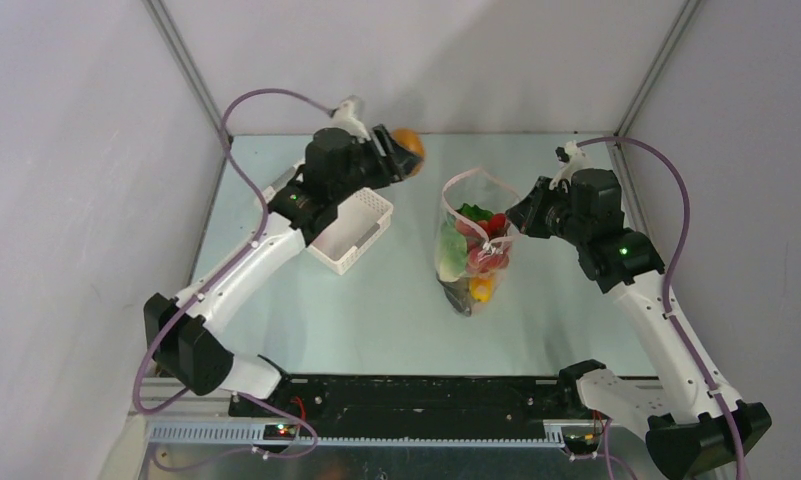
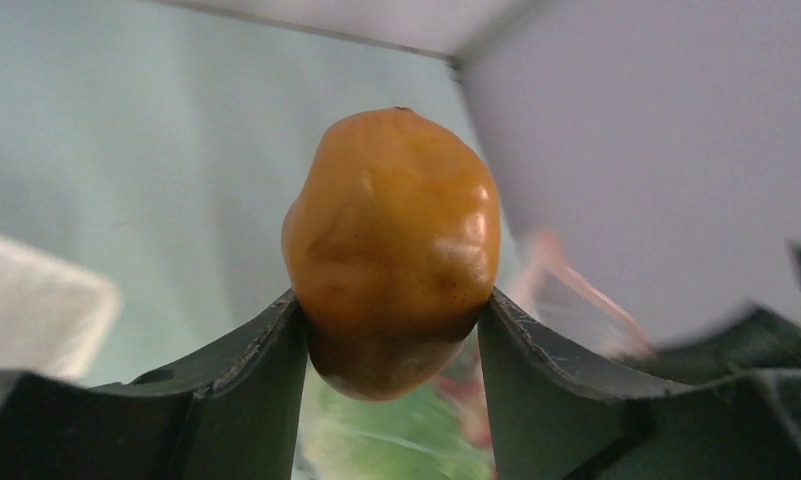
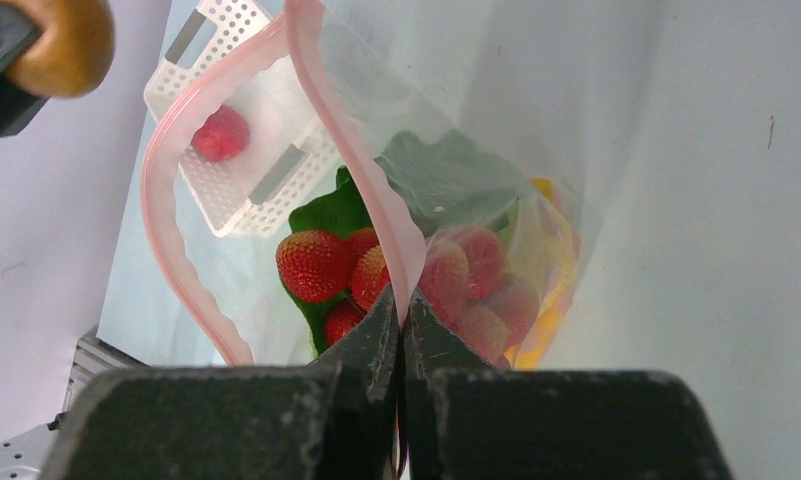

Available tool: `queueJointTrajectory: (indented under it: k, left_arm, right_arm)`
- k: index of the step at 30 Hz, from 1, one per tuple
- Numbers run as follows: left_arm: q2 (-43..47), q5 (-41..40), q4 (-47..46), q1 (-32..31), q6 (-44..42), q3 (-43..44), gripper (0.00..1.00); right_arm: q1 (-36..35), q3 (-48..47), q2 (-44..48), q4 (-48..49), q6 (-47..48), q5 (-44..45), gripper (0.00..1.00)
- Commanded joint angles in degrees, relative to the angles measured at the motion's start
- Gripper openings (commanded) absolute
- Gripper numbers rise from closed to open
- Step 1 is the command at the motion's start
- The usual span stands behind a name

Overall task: Place the food in the zip-top bag and seal the zipper
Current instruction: Place the fake vegetable in the zipper food storage bag.

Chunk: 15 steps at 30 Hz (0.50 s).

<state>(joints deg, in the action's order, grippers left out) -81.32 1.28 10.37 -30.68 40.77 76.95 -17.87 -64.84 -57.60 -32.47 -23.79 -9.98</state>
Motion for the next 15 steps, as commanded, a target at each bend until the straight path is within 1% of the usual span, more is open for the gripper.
queueJointTrajectory:
  k: [1, 3, 7, 9, 12, 15]
  left_arm:
    - [3.41, 11.23, -6.56, -5.83, -8.09, 3.69, 0.25]
    - [3.30, 13.52, -8.14, -7.67, -9.12, 4.37, 0.27]
    - [1.48, 15.40, -7.02, -11.45, -13.14, 7.78, 0.28]
    - [-0.20, 15.34, -4.72, -13.89, -15.27, 10.06, 0.29]
    - [-3.32, 15.22, -0.76, -15.04, -16.99, 13.48, 0.29]
    - [-5.71, 16.45, 0.89, -15.77, -17.40, 15.52, 0.29]
  right_arm:
    - [-0.09, -1.43, 1.33, 3.25, -1.04, -0.61, 0.04]
    - [-0.26, -1.43, 1.35, 3.31, -1.10, -0.74, 0.04]
    - [-0.65, -1.43, 1.27, 3.73, -0.96, -1.25, 0.04]
    - [-0.79, -1.44, 1.29, 4.01, -0.87, -1.61, 0.04]
    - [-1.05, -1.88, 1.26, 4.14, -0.68, -2.06, 0.04]
    - [-1.32, -2.51, 0.93, 4.07, -0.69, -2.80, 0.05]
